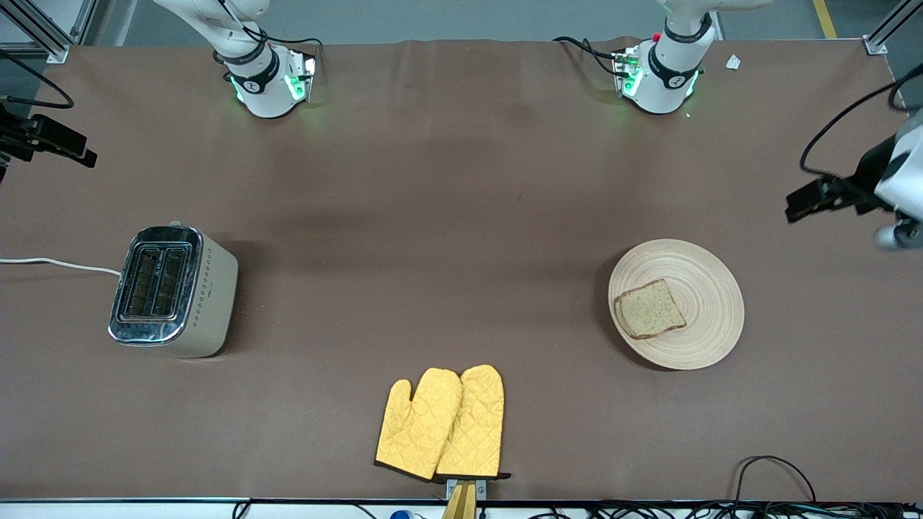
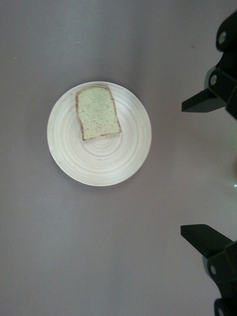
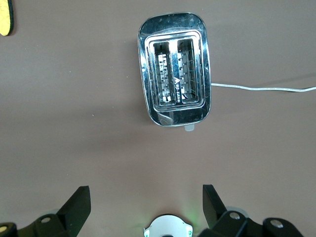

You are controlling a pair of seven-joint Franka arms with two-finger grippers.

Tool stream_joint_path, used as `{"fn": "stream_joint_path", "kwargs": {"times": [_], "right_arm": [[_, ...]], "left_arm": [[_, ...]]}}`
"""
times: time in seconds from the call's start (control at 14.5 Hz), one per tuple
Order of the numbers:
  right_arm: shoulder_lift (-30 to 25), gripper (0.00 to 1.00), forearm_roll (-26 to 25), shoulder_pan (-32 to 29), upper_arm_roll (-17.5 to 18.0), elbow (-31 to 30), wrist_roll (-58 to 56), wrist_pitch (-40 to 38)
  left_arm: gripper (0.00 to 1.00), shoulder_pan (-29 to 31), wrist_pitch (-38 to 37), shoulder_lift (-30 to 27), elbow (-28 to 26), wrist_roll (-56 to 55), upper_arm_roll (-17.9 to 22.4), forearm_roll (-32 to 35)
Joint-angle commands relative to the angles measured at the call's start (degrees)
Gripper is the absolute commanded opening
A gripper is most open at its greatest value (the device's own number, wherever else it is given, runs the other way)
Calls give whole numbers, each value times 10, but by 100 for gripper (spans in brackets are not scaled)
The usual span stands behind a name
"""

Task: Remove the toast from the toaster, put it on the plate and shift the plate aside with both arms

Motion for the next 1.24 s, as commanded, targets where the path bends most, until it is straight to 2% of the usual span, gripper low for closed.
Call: {"fn": "stream_joint_path", "kwargs": {"times": [0.0, 0.34, 0.48, 0.69, 0.89, 1.17], "right_arm": [[-3, 100, 3, -4, 6, 1, -3, -4], [-3, 100, 2, 2, 5, 0, -5, -5], [-3, 100, 0, 40, -26, -1, -5, -5], [-3, 100, -1, 52, -37, 0, -5, -4], [-3, 100, -2, 95, -83, 0, -5, -3], [-3, 100, 0, 96, -87, 0, -5, -4]], "left_arm": [[100, -4, 3, -73, -62, 42, 7, 4], [100, -2, -26, -87, -66, 51, 5, -3], [100, -1, -30, -88, -66, 52, 5, -5], [100, 6, -29, -78, -42, 52, 7, -31], [100, 4, -29, -72, -39, 51, 6, -29], [100, 1, -29, -71, -39, 51, 5, -27]]}}
